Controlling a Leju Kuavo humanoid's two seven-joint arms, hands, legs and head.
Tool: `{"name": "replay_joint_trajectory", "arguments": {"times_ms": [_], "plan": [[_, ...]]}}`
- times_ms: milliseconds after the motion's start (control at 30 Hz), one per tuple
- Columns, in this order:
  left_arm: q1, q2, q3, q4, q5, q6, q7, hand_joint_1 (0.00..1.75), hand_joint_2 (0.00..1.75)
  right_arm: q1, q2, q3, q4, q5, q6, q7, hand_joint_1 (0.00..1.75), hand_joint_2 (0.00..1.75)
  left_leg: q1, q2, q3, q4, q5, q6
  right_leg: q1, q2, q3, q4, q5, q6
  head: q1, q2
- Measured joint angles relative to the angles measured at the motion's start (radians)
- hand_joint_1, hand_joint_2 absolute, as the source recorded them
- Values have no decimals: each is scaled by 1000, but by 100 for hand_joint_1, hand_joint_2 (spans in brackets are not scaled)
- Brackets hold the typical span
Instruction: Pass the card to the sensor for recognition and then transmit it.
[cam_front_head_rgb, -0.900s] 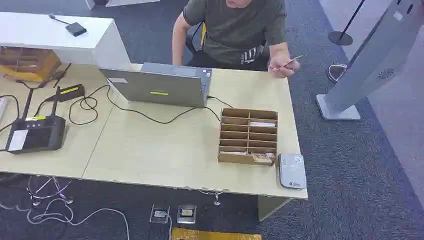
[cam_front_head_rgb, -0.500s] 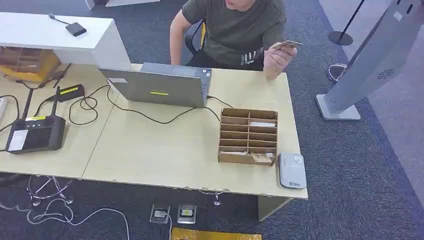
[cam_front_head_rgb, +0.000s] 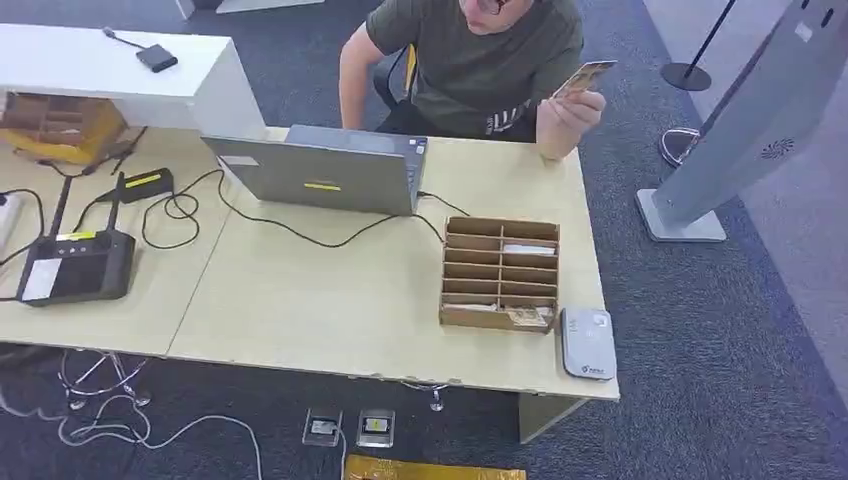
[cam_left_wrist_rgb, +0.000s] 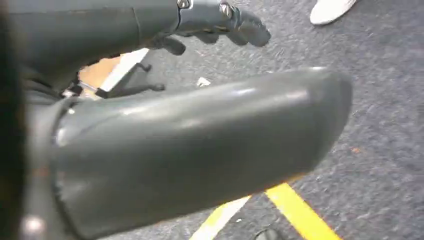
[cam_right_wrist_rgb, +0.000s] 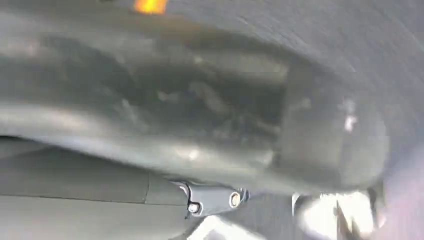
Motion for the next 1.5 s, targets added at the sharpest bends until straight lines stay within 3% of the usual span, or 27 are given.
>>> {"name": "replay_joint_trajectory", "arguments": {"times_ms": [33,67,100,133,167,267,367,867,1000,1200,1500], "plan": [[0,3,0,0,3,0,-10,0,0,70,-42,67,-72,-98,-105,80,0,0,0,-2,-3,-1,0,0,0,-2,2,0,-1,-1,3,0],[0,5,0,0,6,0,-17,0,0,124,-84,145,-140,-159,-264,122,0,0,0,0,-4,-1,-1,0,-1,0,2,1,-1,0,0,0],[0,8,1,0,11,0,-24,0,0,156,-107,205,-200,-182,-385,115,0,0,0,7,-18,-1,-4,-2,0,7,1,1,-1,-1,1,0],[-2,10,1,0,12,0,-37,0,0,171,-114,250,-256,-194,-462,84,0,0,1,14,-14,-1,-8,-2,1,15,1,1,-1,-1,0,0],[-5,12,1,4,14,0,-54,0,0,181,-123,283,-309,-208,-478,40,0,0,1,18,-11,-2,-11,-1,1,19,2,0,-1,-1,1,0],[-18,23,1,29,26,-27,-110,0,0,193,-123,353,-410,-260,-463,-112,0,0,0,16,-10,-1,-7,3,0,15,3,0,-1,0,0,0],[-16,40,1,47,33,-105,-126,0,0,192,-130,366,-475,-281,-462,-182,0,0,0,10,-11,-1,-4,4,0,8,3,0,-1,0,2,0],[-12,68,1,95,24,-191,-112,0,0,191,-139,399,-698,-266,-459,-213,0,0,0,10,-13,-1,-4,3,0,7,3,0,-2,-1,0,0],[-13,70,1,101,21,-202,-106,0,0,222,-202,478,-759,-178,-456,-164,0,0,0,10,-14,-1,-4,3,0,7,3,0,-2,-1,0,0],[-14,71,1,111,18,-193,-40,0,0,251,-370,677,-832,-14,-453,-17,0,0,0,8,-15,-1,-4,3,0,6,3,0,-2,-1,0,0],[-14,71,1,111,16,-192,-38,0,0,250,-378,687,-834,-6,-453,-11,0,0,0,8,-15,-1,-4,3,0,6,3,0,-2,-1,0,0]]}}
